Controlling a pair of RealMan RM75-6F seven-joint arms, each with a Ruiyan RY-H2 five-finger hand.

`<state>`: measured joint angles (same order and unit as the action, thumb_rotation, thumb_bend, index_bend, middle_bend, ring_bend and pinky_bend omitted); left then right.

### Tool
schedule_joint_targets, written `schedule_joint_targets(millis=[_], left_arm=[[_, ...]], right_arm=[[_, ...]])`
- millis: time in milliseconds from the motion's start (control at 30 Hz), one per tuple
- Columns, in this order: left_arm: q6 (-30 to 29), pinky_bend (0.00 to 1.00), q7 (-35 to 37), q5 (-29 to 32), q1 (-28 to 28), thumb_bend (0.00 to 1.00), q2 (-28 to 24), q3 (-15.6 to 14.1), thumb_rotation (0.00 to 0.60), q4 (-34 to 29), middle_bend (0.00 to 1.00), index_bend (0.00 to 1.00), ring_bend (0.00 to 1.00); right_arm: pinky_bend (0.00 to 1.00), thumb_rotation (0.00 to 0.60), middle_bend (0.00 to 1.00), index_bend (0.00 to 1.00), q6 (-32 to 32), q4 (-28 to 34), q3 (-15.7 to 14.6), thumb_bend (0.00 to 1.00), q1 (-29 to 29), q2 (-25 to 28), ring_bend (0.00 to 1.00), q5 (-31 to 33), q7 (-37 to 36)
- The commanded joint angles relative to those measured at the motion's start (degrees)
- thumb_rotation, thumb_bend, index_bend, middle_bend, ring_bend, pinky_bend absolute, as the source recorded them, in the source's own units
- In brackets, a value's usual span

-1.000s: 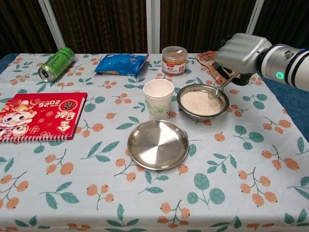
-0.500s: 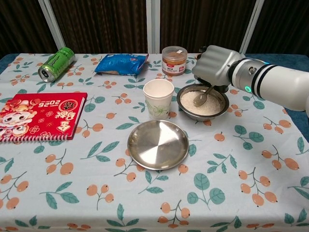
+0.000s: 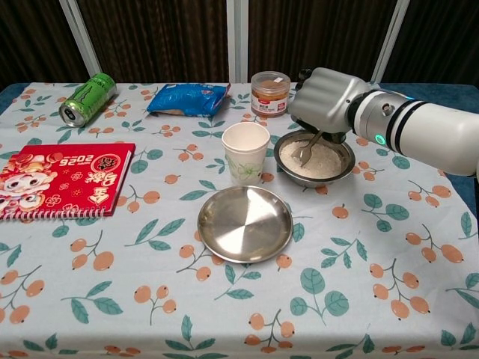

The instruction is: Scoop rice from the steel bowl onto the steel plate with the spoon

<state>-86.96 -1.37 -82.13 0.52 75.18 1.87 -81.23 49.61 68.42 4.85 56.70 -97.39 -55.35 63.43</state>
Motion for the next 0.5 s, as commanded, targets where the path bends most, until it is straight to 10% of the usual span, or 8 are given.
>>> schedule_joint_targets(millis=[33,500], left_arm=[[-0.14,0.21,0.11,0.01,0.18,0.06,0.04,-0.06,0.600,0.10,0.18,0.18,0.12],[-0.67,0.21,-1.26,-0.79,-0.06,0.06,-0.65,0.25,0.600,-1.43,0.18,0.18,0.12]], right_arm=[[0.09,0.600,0.44,0.62,-0.21,-0.14,-0.18,0.33,-0.21,-0.22,0.16,0.48,-0.67],[0.09,0.600,0.44,0.62,3.73,3.25,-0.03,0.33,-4.57,5.02,0.16,-1.33,-10.08]])
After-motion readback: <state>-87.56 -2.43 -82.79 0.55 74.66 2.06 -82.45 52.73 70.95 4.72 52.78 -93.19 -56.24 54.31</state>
